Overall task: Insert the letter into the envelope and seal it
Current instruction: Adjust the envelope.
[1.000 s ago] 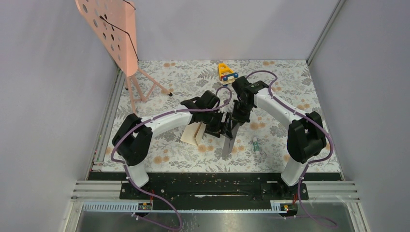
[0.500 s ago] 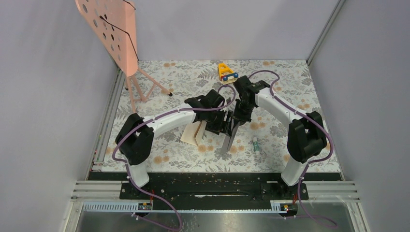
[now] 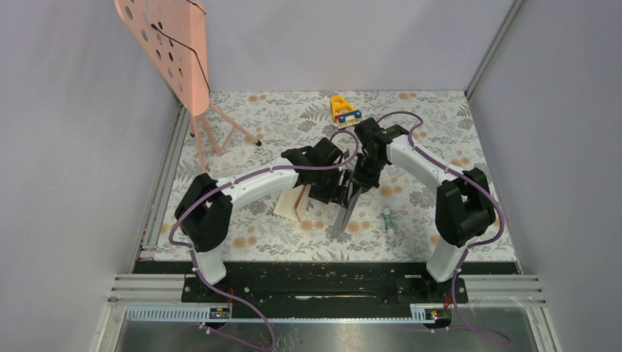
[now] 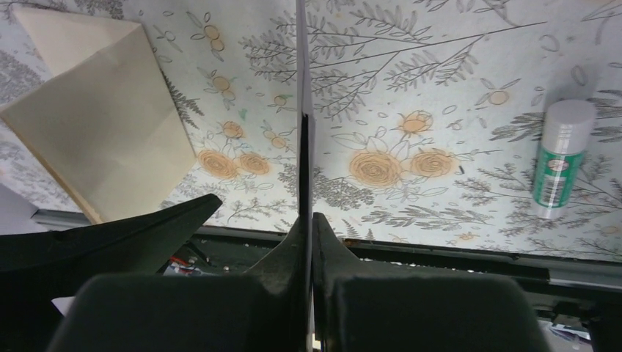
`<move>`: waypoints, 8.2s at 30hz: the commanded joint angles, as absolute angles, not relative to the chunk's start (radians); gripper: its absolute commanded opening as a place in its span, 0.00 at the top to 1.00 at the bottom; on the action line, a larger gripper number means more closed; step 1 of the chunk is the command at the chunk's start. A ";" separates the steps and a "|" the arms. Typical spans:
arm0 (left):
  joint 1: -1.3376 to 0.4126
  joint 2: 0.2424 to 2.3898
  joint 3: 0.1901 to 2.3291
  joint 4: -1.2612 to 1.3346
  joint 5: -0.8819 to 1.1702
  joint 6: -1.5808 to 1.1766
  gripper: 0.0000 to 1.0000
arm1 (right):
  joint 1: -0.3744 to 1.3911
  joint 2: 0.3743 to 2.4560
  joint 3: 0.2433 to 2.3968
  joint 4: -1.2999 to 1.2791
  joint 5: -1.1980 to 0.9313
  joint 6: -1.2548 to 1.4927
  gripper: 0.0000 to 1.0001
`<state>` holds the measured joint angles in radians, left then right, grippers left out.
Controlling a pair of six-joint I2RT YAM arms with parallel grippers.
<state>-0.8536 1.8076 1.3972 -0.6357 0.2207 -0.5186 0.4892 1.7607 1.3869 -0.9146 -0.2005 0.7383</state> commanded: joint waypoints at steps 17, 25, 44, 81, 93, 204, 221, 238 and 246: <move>-0.630 1.682 1.124 -0.290 0.676 -0.613 0.29 | 0.529 1.745 1.358 -0.787 -0.428 0.819 1.00; -0.630 1.675 1.168 -0.404 0.547 -0.572 0.32 | 0.529 1.773 1.346 -0.711 -0.505 0.878 1.00; -0.636 1.595 1.216 -0.491 0.516 -0.536 0.33 | 0.445 1.815 1.660 -1.456 0.026 0.531 1.00; -0.724 1.815 1.323 -0.333 0.609 -0.702 0.30 | 0.476 2.106 1.782 -1.345 -0.107 0.666 1.00; -0.755 1.829 1.318 -0.317 0.596 -0.704 0.33 | 0.476 1.983 1.626 -1.172 -0.256 0.637 1.00; -0.835 1.919 1.445 -0.532 0.483 -0.660 0.86 | 0.495 1.965 1.693 -1.171 -0.376 0.645 1.00; -0.845 1.799 1.485 -0.641 0.231 -0.661 1.00 | 0.515 1.924 1.741 -1.318 -0.156 0.604 0.86; -0.848 1.771 1.460 -0.650 0.208 -0.655 1.00 | 0.541 1.872 1.723 -1.268 -0.114 0.595 0.46; -0.847 1.776 1.474 -0.667 0.162 -0.673 1.00 | 0.541 1.828 1.678 -1.225 -0.145 0.636 0.52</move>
